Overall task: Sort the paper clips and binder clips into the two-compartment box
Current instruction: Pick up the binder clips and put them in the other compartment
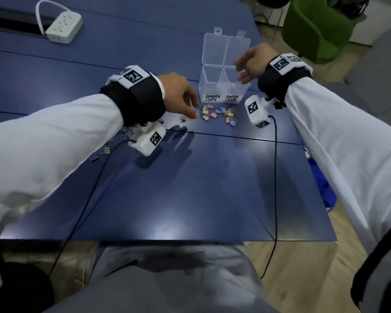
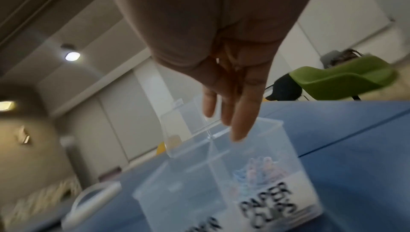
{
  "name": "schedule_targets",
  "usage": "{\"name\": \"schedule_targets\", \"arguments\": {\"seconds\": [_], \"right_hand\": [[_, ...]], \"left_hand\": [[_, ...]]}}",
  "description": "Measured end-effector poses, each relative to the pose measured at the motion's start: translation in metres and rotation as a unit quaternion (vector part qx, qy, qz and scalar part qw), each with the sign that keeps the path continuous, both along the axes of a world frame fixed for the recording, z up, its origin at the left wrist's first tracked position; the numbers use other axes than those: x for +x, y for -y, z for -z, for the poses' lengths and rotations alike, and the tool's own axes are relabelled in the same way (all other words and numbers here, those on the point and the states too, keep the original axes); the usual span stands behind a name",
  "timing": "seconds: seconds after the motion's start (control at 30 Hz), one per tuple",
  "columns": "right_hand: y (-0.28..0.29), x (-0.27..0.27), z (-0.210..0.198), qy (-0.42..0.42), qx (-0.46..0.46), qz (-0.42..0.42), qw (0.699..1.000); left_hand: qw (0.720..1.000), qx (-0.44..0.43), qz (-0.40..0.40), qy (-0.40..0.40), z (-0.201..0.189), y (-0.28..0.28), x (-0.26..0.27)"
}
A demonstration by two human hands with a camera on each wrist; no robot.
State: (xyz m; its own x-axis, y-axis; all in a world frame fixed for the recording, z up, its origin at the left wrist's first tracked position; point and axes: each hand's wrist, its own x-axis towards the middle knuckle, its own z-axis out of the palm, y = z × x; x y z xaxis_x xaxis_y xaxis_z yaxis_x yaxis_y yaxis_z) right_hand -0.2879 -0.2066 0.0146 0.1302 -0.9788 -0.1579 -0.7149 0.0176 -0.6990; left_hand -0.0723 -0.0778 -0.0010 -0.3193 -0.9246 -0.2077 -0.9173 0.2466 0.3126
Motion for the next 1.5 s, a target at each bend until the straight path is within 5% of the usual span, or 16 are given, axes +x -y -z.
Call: {"name": "schedule_targets", "arguments": {"seconds": [0.33, 0.5, 0.83, 1.07, 1.27, 1.5], "right_hand": [[-0.001, -0.009, 0.006, 0.085, 0.010, -0.092, 0.992], [0.000, -0.026, 0.007, 0.195, -0.091, -0.034, 0.976], [-0.008, -0.047, 0.011, 0.218, -0.107, -0.036, 0.969], [-0.026, -0.043, 0.035, -0.003, -0.143, -0.045, 0.989], [-0.057, -0.035, 0.056, -0.076, -0.290, 0.004, 0.954], [-0.079, -0.010, 0.070, -0.202, -0.092, -0.102, 0.970]], "left_hand": [[0.999, 0.009, -0.034, 0.012, 0.016, 0.015, 0.003], [0.998, -0.014, -0.058, 0.005, 0.015, 0.023, 0.008], [0.996, -0.031, -0.086, 0.002, 0.024, 0.036, 0.004], [0.996, -0.001, -0.068, 0.056, 0.035, 0.041, 0.007], [0.995, -0.018, 0.005, 0.093, 0.053, 0.035, -0.005], [0.996, -0.062, -0.017, 0.057, 0.046, 0.034, -0.023]]}}
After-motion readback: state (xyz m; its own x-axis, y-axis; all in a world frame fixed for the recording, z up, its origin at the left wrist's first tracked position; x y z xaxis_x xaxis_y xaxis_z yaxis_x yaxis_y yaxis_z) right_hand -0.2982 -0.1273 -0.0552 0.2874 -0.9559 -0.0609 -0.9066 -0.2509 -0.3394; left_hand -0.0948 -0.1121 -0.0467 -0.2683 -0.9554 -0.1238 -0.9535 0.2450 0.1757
